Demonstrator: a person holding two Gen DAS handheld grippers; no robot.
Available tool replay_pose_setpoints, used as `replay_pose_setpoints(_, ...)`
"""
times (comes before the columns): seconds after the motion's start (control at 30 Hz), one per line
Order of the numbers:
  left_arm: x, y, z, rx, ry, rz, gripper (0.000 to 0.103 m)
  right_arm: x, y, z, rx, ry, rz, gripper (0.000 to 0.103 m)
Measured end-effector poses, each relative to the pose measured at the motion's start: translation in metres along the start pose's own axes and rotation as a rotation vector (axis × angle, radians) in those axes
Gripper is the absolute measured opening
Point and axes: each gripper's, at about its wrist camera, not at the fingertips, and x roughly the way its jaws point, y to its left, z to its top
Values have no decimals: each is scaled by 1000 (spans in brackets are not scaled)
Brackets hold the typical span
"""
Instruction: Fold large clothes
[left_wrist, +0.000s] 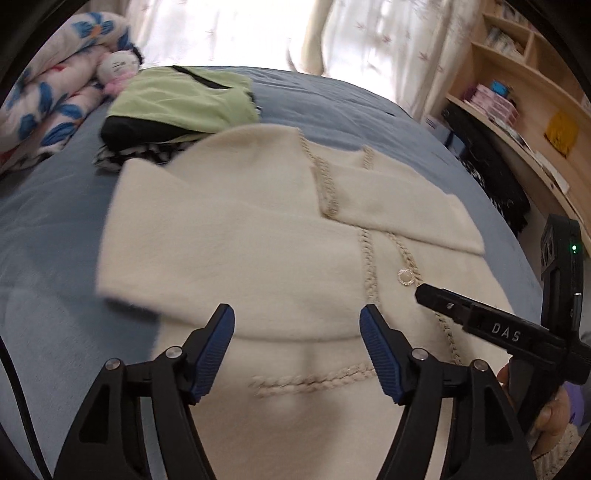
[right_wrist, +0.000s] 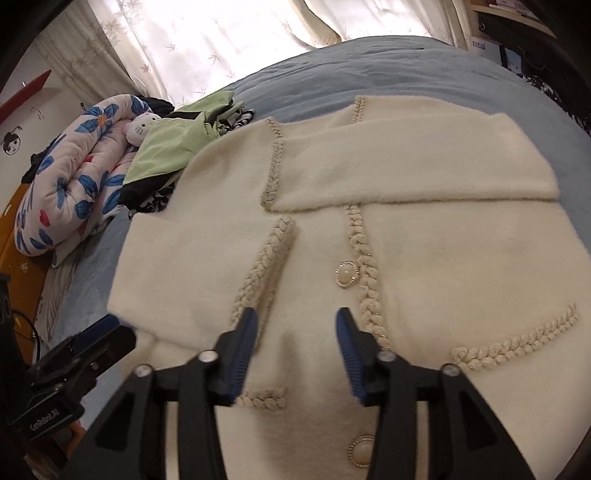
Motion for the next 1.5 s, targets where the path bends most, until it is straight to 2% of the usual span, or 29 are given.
replay_pose_setpoints(0.23, -9, 44, -17, -126, 16, 56, 69, 33, 15, 19, 12, 59, 24, 54)
replay_pose_setpoints(0.43, -4, 57, -27, -163, 36, 81, 69, 86, 37, 24, -47, 160, -7, 52)
replay_pose_setpoints(0.47, -4, 57, -27, -161, 36, 85, 69, 90, 45, 23, -89, 160, -11, 36)
replay_pose_setpoints(0.5, -3, 57, -28, -158, 36, 93, 69, 91, 54, 22, -130, 170, -7, 15)
replay_pose_setpoints(0.53, -1, 56, -28, -155, 35, 97, 69, 86, 63, 22, -159, 169, 4, 15)
replay_pose_setpoints(0.67, 1, 54, -25, -145, 35, 107, 69, 34, 89, 43, -302, 23, 72, 14)
replay_pose_setpoints(0.83, 3, 49, -18, -140, 22, 107, 69, -32, 89, 99, -376, -189, 46, 14)
replay_pose_setpoints(0.93, 5, 45, -14, -127, 14, 107, 69, -49, 63, 134, -360, -278, -59, 14)
replay_pose_setpoints(1.03, 12, 42, -10, -109, 21, 111, 69, -38, 15, 159, -265, -250, -149, 17)
replay_pose_setpoints(1.07, 15, 41, -9, -104, 25, 115, 69, -25, -6, 165, -231, -210, -193, 23)
replay_pose_setpoints(1.1, 19, 41, -7, -98, 32, 120, 69, -9, -27, 166, -198, -162, -259, 37)
replay_pose_setpoints(1.17, 29, 41, -1, -85, 48, 125, 69, 17, -60, 160, -168, -86, -341, 49)
replay_pose_setpoints(1.2, 33, 42, 3, -81, 56, 126, 69, 29, -77, 153, -149, -33, -340, 49)
replay_pose_setpoints(1.27, 44, 47, 14, -81, 72, 124, 69, 36, -106, 138, -73, 25, -271, 49)
replay_pose_setpoints(1.37, 62, 60, 37, -100, 89, 121, 69, 32, -131, 125, -6, 35, -176, 49)
replay_pose_setpoints(1.5, 90, 87, 77, -170, 106, 97, 69, 32, -146, 119, 17, 50, -135, 49)
